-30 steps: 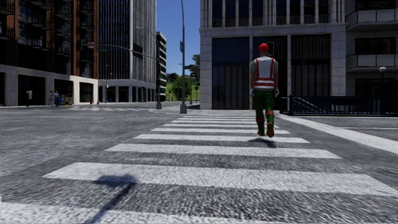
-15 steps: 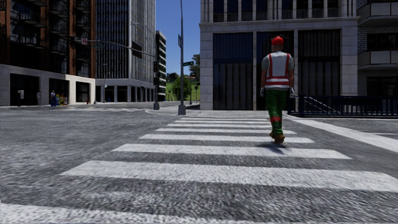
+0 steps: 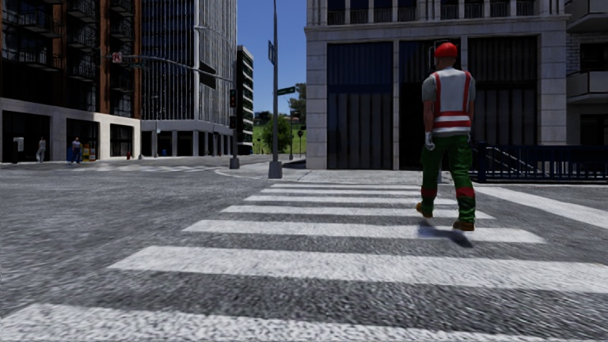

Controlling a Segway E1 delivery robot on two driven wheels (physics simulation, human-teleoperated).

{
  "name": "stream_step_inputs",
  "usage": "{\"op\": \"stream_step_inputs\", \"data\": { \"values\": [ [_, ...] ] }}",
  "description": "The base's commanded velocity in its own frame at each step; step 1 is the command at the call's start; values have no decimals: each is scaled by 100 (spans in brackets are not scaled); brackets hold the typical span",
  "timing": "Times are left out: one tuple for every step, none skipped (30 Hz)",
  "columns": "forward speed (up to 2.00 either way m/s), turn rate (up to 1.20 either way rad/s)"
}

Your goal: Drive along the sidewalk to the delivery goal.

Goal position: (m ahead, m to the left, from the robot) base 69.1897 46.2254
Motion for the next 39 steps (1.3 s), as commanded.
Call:
{"op": "stream_step_inputs", "data": {
  "values": [
    [200,0],
    [200,0],
    [200,0],
    [200,0],
    [200,0],
    [200,0],
    [200,0],
    [200,0],
    [200,0],
    [200,0],
    [200,0],
    [200,0],
    [200,0],
    [200,0],
    [200,0],
    [200,0],
    [200,0],
    [200,0],
    [200,0],
    [200,0],
    [200,0],
    [200,0],
    [200,0],
    [200,0],
    [200,0],
    [200,0],
    [200,0],
    [200,0],
    [200,0],
    [200,0],
    [200,0],
    [200,0],
    [200,0],
    [200,0],
    [200,0],
    [200,0],
    [200,0],
    [200,0],
    [200,0]
  ]
}}
